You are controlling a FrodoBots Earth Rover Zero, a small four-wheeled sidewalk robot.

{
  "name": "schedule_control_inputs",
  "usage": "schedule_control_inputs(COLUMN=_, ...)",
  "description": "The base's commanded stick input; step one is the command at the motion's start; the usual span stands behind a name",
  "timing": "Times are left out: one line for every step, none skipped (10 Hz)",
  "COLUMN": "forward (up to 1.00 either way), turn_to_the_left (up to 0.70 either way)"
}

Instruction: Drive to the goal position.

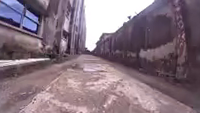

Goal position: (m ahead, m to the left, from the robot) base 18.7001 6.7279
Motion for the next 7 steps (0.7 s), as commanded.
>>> schedule_control_inputs(forward=0.50, turn_to_the_left=0.00)
schedule_control_inputs(forward=0.50, turn_to_the_left=0.00)
schedule_control_inputs(forward=0.50, turn_to_the_left=0.00)
schedule_control_inputs(forward=0.50, turn_to_the_left=0.00)
schedule_control_inputs(forward=0.50, turn_to_the_left=0.00)
schedule_control_inputs(forward=0.50, turn_to_the_left=0.00)
schedule_control_inputs(forward=0.50, turn_to_the_left=0.00)
